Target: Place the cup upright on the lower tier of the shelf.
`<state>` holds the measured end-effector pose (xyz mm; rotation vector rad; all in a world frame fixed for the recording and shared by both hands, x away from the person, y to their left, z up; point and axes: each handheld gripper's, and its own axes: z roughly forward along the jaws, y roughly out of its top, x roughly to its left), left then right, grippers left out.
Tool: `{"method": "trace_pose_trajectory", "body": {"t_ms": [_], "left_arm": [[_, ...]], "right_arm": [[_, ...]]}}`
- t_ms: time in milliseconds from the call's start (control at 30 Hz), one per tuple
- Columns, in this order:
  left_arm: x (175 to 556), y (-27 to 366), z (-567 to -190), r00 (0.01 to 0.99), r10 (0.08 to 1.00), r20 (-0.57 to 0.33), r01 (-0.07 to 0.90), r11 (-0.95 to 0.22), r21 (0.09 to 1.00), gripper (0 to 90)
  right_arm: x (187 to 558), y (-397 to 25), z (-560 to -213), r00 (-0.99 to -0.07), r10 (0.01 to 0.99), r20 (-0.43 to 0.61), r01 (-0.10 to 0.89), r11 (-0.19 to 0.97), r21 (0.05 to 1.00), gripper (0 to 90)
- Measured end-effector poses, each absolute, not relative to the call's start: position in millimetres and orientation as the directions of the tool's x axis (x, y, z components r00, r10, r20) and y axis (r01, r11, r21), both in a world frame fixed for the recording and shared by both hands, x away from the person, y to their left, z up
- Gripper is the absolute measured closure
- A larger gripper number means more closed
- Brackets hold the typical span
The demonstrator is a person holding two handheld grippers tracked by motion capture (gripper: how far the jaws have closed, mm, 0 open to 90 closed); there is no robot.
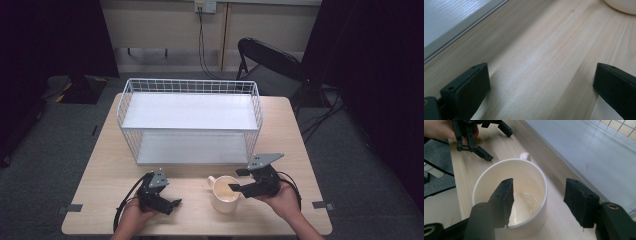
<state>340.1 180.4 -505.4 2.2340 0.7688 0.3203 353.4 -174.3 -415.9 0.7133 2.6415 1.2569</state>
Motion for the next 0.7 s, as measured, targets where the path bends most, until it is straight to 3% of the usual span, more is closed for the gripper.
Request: {"method": "trace_pose_trajectory", "body": {"t_ms": [333,700], "left_arm": [[340.1,180.4,-505.4,0.789,0.614,-0.004,0.429,-0.547,0.719,0.5],[340.0,180.4,-505.3,0.789,0.615,-0.004,0.430,-0.547,0.718,0.5]], "right_arm": [[353.7,-166.6,-422.3,-0.869,0.483,0.112,0.393,0.533,0.750,52.2],[355.9,-164.6,-430.6,-0.843,0.529,0.099,0.418,0.528,0.739,74.6]]}}
